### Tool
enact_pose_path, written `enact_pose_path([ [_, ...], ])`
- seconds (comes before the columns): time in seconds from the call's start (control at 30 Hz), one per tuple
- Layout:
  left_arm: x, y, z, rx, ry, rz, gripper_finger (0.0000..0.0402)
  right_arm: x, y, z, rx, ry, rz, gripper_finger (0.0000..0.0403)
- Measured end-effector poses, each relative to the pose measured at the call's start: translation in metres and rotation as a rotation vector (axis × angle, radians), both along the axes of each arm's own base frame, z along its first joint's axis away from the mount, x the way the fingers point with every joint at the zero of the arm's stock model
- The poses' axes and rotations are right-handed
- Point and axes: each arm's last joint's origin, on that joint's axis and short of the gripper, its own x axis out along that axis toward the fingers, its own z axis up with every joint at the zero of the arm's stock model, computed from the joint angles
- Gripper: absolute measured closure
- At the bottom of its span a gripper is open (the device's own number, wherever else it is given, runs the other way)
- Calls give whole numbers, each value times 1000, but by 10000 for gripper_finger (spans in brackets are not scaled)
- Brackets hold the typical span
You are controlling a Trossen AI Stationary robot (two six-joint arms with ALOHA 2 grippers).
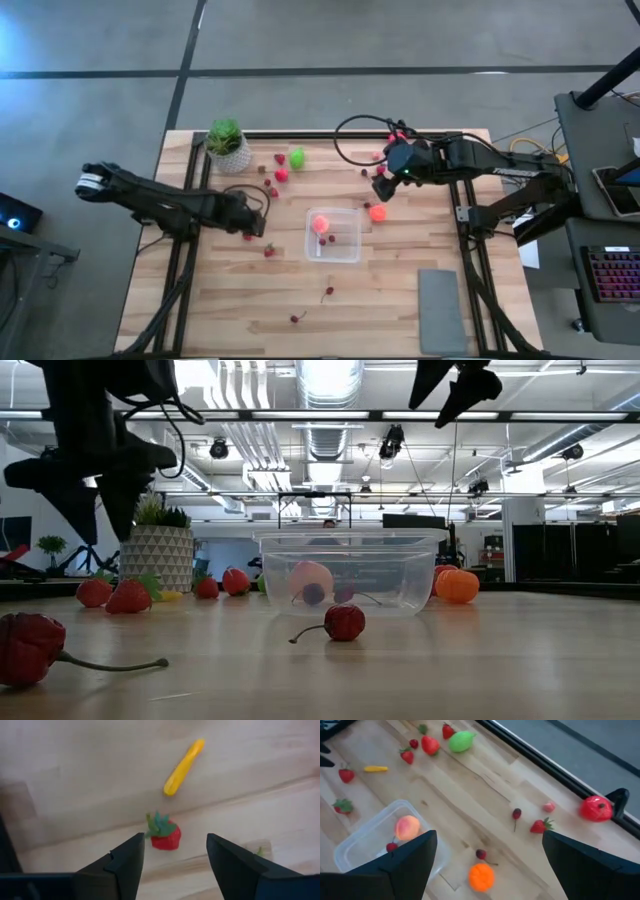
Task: Pick and placing Produce into tupperware
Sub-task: Put the red strawberry into the transparent container
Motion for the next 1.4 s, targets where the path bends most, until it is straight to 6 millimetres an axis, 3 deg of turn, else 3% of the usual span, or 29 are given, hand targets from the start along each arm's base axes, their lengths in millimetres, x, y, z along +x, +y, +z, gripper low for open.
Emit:
enact_pose_path([
  [0.43, 16, -16, -27, -33, 129, 82, 118, 1, 0, -2, -31, 40, 52, 48],
  [0.83, 22, -17, -43, -19, 187, 80, 116, 1, 0, -3, -25, 44, 66, 48],
  [1.4, 3, -1, -60, -94, 129, 116, 126, 1, 0, -3, -27, 45, 68, 49],
])
